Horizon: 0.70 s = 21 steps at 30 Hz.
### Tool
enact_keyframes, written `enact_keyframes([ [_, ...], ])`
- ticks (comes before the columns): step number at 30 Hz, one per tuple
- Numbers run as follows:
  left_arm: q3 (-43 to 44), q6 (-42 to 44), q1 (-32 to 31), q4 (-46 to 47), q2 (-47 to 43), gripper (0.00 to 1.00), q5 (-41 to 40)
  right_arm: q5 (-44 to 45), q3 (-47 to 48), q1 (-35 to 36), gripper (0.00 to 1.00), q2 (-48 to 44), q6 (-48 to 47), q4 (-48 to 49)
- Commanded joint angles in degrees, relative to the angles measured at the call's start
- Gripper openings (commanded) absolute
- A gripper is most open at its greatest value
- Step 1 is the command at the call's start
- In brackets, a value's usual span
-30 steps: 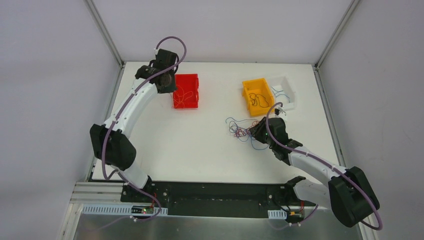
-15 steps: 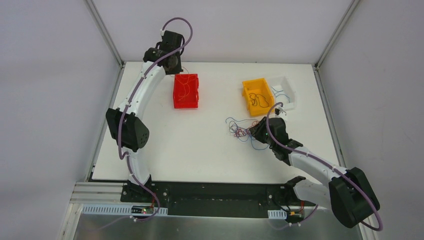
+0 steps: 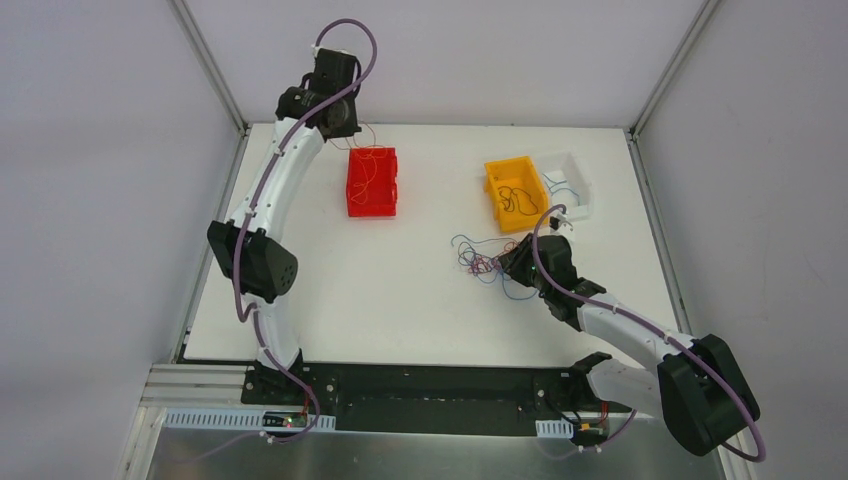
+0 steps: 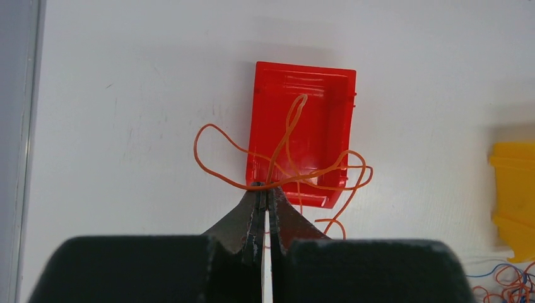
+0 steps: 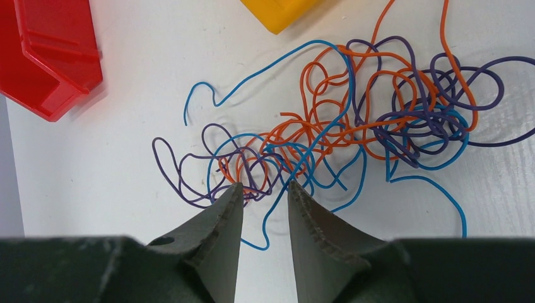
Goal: Untangle the cables
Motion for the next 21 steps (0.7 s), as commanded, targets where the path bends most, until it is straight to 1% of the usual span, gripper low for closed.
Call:
enact_keyframes([
  [1, 2.58, 0.65, 1.13, -0.65, 5.42, 0.0, 1.9, 0.27, -0.49, -0.19, 0.35, -0.64, -0.2, 1.92],
  [7, 2.51, 0.1, 2.3, 0.19, 10.8, 0.0, 3.03, 0.3, -0.63, -0.2, 0.35, -0.78, -0.22, 1.94],
  [10, 1.4, 0.39, 2.4, 0.22, 11.96, 0.0, 1.93, 0.39, -0.64, -0.17, 0.35, -1.04, -0.29, 1.95],
  [18, -7.17, -0.83, 2.63, 0.82, 8.41, 0.0, -5.74, 0.28, -0.38, -0.29, 0.35, -0.73, -0.19, 1.85],
  [21, -11.48, -1.79, 3.01, 1.75, 6.37, 0.0, -6.44, 0.17, -0.39, -0.25, 0.35, -0.66, -0.18, 1.87],
])
